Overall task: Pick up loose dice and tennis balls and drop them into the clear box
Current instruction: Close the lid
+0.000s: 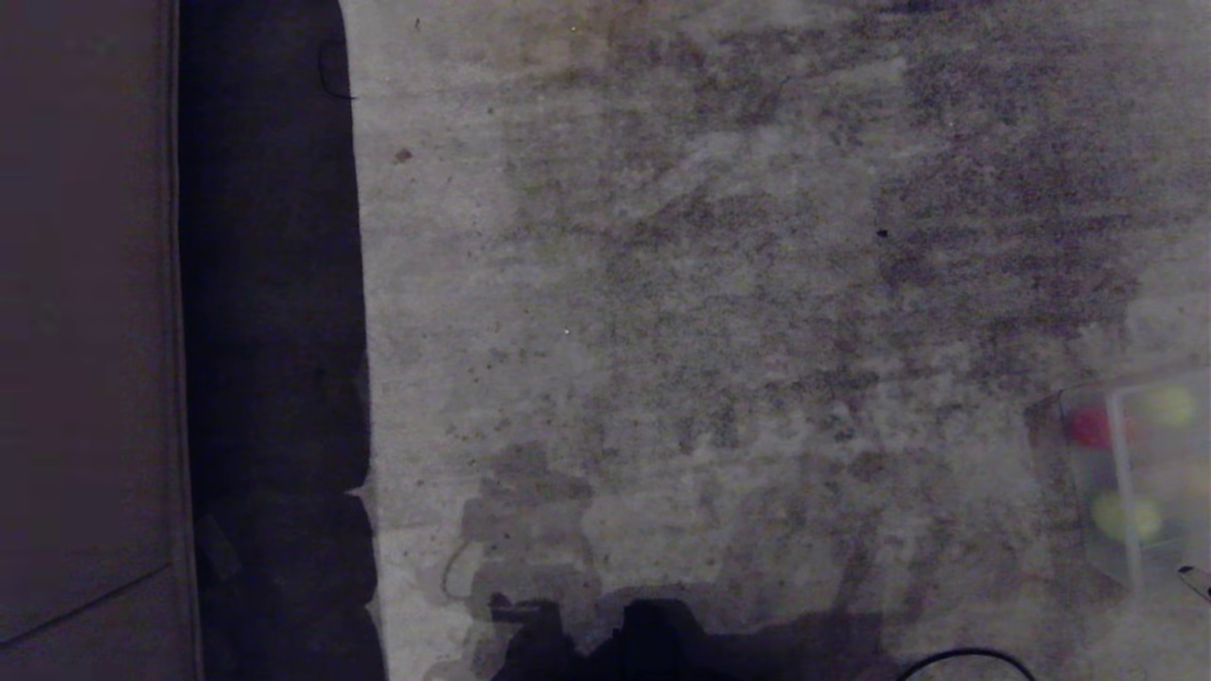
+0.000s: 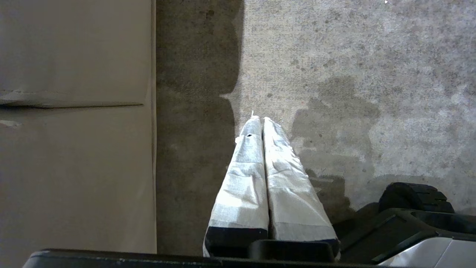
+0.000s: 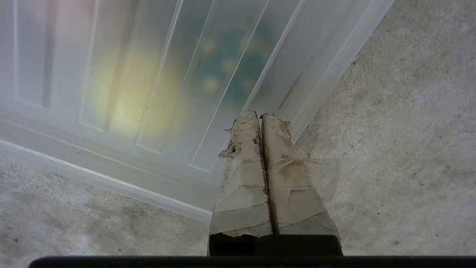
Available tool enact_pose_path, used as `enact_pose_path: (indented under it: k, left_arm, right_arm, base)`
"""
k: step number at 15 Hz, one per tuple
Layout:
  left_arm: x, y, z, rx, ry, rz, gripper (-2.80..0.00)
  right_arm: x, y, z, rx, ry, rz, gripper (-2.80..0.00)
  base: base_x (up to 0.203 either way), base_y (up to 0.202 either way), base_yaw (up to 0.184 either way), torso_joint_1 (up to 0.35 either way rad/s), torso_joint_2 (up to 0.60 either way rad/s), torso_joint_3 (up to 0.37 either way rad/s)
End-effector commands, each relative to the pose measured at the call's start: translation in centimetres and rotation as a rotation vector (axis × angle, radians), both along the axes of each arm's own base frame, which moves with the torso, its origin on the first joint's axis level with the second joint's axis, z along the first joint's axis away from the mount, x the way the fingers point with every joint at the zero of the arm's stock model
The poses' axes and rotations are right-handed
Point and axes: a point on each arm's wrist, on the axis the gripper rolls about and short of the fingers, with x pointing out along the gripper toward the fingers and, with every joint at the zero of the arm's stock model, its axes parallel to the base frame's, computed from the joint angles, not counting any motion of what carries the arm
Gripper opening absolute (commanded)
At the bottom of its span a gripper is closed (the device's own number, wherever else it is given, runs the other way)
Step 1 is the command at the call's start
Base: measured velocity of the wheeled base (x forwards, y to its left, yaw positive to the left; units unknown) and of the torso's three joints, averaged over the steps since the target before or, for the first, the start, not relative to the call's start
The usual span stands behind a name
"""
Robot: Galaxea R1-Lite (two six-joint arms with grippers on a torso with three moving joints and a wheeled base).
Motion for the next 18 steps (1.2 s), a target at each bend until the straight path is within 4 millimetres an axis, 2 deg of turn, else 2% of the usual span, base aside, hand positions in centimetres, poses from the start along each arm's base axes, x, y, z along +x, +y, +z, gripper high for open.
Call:
enact_pose_path:
  k: [1,4,12,16,18]
  left_arm:
    - [0.0,0.0,0.0,-0.001,0.003,0.0,-2.8]
    - [0.0,0.0,0.0,-0.001,0.003,0.0,-2.8]
    - [0.0,0.0,0.0,-0.001,0.003,0.0,-2.8]
    - [0.0,0.0,0.0,-0.001,0.002,0.0,-2.8]
    - [0.0,0.0,0.0,-0.001,0.003,0.0,-2.8]
  right_arm:
    - [0.2,-0.1,0.0,-0.008,-0.009,0.006,-2.8]
    - [0.4,0.0,-0.3,-0.034,-0.025,0.013,-2.8]
    - [0.3,0.0,1.7,-0.061,-0.047,0.011,-2.8]
    - [-0.3,0.8,3.9,-0.066,-0.059,0.019,-2.8]
    - [-0.8,1.8,6.9,-0.09,-0.096,0.062,-2.8]
  base:
    - [0.0,0.0,0.0,0.0,0.0,0.0]
    - [0.0,0.0,0.0,0.0,0.0,0.0]
    - [0.0,0.0,0.0,0.0,0.0,0.0]
    - [0.0,0.0,0.0,0.0,0.0,0.0]
    - [0.0,0.0,0.0,0.0,0.0,0.0]
